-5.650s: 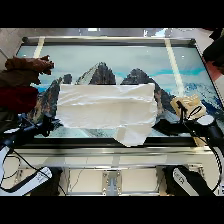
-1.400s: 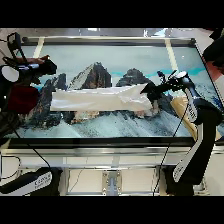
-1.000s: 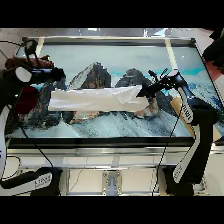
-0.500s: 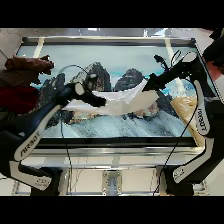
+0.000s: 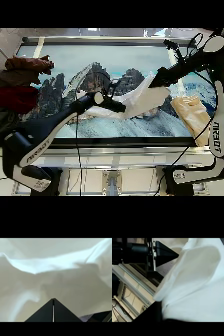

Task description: Fold the shirts.

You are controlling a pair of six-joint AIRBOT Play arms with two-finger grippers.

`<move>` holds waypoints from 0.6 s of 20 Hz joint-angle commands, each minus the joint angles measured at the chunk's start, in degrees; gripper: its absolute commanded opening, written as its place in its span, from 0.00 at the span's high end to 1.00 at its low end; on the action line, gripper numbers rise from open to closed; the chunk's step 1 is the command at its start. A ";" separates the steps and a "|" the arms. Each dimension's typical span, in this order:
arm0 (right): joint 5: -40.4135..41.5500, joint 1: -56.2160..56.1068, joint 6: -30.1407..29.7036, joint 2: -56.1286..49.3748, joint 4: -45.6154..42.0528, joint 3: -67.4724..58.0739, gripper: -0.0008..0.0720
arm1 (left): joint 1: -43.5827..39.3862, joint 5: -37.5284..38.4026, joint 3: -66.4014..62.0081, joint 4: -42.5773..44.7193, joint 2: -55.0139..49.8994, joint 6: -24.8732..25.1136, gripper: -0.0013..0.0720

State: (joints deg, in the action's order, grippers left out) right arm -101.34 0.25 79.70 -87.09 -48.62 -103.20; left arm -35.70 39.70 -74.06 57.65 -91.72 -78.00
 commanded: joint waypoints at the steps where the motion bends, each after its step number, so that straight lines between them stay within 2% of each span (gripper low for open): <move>1: 7.67 -5.86 3.43 0.94 -1.25 -0.09 0.97 | 7.48 4.39 -0.44 4.26 9.94 0.07 0.96; 5: 27.61 -18.69 5.29 -1.44 -1.31 -0.13 0.97 | 21.18 11.69 -0.42 8.35 24.79 0.07 0.96; 9: 46.49 -32.22 8.31 -9.16 -0.22 -0.15 0.97 | 31.26 14.53 -0.42 8.39 36.33 0.11 0.96; 10: 51.74 -35.19 8.28 -10.99 1.60 -0.17 0.94 | 32.98 15.34 -0.42 8.39 38.36 0.11 0.96; 11: 56.26 -37.66 8.26 -12.28 3.82 -0.57 0.68 | 34.60 16.28 -0.42 8.46 40.24 0.11 0.96; 12: 60.15 -39.82 8.24 -13.09 5.55 -1.40 0.31 | 35.80 17.14 -0.42 8.96 41.68 0.11 0.96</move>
State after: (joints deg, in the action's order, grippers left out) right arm -56.45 -32.34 86.89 -96.64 -47.05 -103.72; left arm -4.99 53.80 -74.41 65.69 -55.92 -77.95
